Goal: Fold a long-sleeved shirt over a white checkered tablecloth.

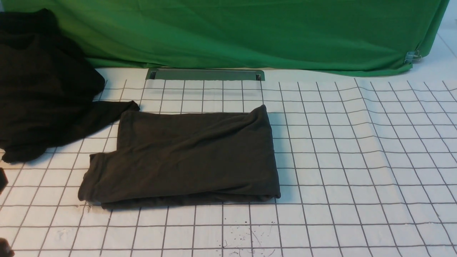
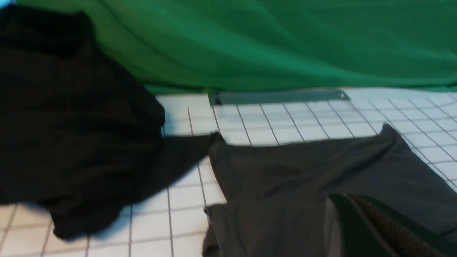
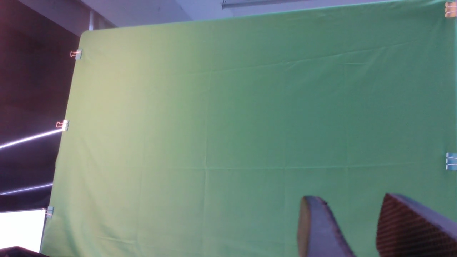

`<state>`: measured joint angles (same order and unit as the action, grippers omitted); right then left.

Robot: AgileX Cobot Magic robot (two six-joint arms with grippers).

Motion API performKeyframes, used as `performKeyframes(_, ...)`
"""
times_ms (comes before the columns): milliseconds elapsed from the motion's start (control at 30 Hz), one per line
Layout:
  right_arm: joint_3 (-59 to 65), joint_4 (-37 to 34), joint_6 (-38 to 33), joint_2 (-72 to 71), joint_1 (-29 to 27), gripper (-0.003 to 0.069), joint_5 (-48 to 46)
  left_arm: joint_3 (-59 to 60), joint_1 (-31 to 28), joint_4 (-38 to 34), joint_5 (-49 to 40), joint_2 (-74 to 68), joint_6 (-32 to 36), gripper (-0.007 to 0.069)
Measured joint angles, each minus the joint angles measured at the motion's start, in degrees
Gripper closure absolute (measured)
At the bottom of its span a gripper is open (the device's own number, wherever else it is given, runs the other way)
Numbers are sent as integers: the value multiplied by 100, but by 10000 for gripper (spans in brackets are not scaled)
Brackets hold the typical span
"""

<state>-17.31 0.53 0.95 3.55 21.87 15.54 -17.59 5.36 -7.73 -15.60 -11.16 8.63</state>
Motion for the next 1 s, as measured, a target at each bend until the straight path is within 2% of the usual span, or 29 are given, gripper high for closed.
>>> performKeyframes(167, 0, 0, 0, 0, 0, 415, 0, 1126, -255, -265, 711, 743, 670, 622)
performKeyframes(333, 0, 0, 0, 0, 0, 415, 0, 1770, -514, -124, 572, 1097, 784, 622)
performKeyframes(500, 0, 0, 0, 0, 0, 415, 0, 1803, -563, -13, 122, 1098, 788, 622)
performKeyframes(733, 0, 0, 0, 0, 0, 415, 0, 1803, -563, -13, 144, 1098, 296, 622)
performKeyframes(1000, 0, 0, 0, 0, 0, 415, 0, 1803, -563, -8, 175, 1109, 208, 622)
